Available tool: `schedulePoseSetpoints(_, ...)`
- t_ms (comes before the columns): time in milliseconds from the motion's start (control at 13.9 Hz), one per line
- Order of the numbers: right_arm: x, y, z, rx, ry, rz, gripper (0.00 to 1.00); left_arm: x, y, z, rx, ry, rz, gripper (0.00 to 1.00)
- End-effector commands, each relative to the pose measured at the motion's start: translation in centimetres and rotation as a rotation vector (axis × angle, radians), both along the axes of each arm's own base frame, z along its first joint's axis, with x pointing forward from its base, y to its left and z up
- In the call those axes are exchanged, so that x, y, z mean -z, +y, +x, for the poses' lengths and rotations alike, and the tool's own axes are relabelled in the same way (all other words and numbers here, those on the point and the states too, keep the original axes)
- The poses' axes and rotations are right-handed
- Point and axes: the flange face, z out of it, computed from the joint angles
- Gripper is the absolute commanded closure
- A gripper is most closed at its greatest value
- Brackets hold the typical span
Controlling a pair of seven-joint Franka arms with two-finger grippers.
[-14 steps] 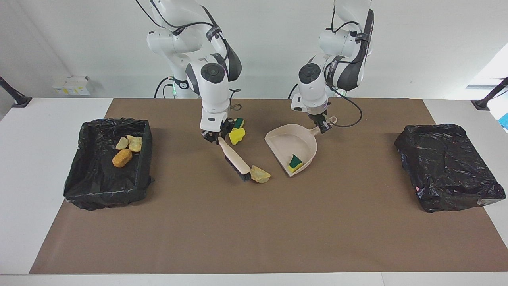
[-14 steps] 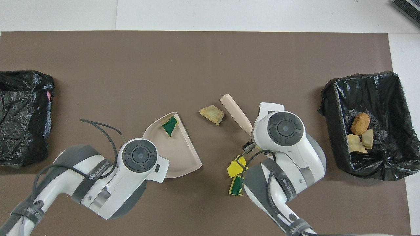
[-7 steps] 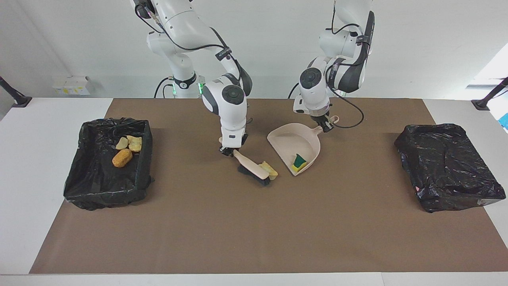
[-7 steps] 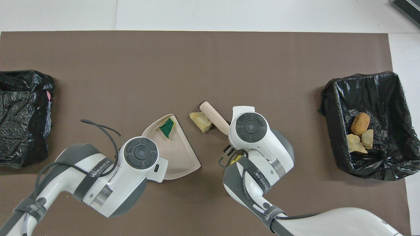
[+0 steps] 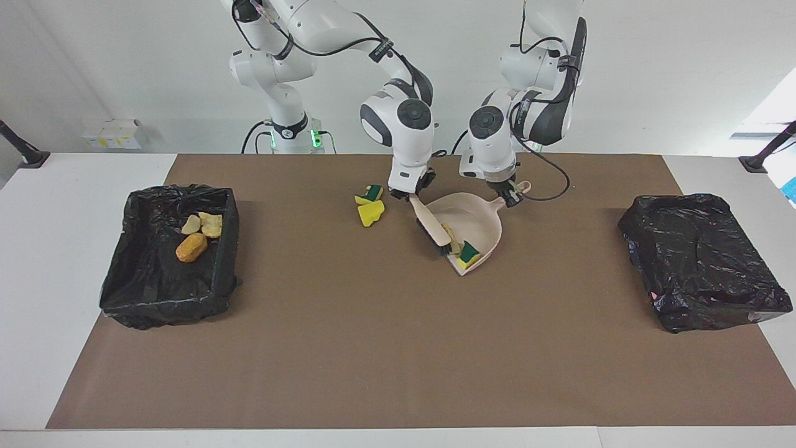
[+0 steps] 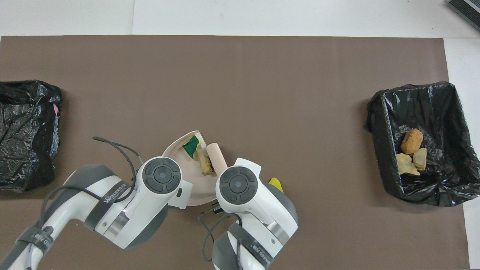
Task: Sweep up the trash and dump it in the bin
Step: 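Push the bread and sponge pieces into the dustpan with the brush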
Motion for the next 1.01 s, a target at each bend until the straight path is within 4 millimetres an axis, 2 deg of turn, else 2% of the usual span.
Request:
schedulePoseSetpoints(0,-3.8,-3.3,0.6,0.134,0.016,-0.061,1.0,-0.1,-0.6,-0.4,0.035,0.017,-0.005,1.0)
schedulePoseSetpoints(144,-5.8,-5.6,0.1,0.223,0.09,-0.102,1.0,-0.2,-1.2,-0.5,0.122,0.038,-0.019,1.0)
schedulePoseSetpoints(433,-6.2,-7.3,-2.0,0.462,0.229,-0.258,1.0,-0.4,-2.5,-1.3,0.222,0.048,-0.022,1.0)
schedulePoseSetpoints(505,-6.8,-7.5,-3.2,0.52,0.269,-0.289,1.0,-0.5,-2.6,-1.4,0.248,0.056,-0.019,1.0)
schedulePoseSetpoints(649,-5.9,-8.1,-5.4,0.705,0.3,-0.371,1.0,-0.8,-3.5,-2.4,0.3,0.054,0.006,1.0)
schedulePoseSetpoints(793,-5.4,-8.4,-8.9,0.866,0.363,-0.373,1.0,-1.1,-4.1,-3.6,0.337,0.069,0.028,1.0)
schedulePoseSetpoints(938,-4.1,-8.3,-12.6,0.945,0.342,-0.355,1.0,-1.1,-4.0,-4.1,0.384,0.078,0.052,1.0)
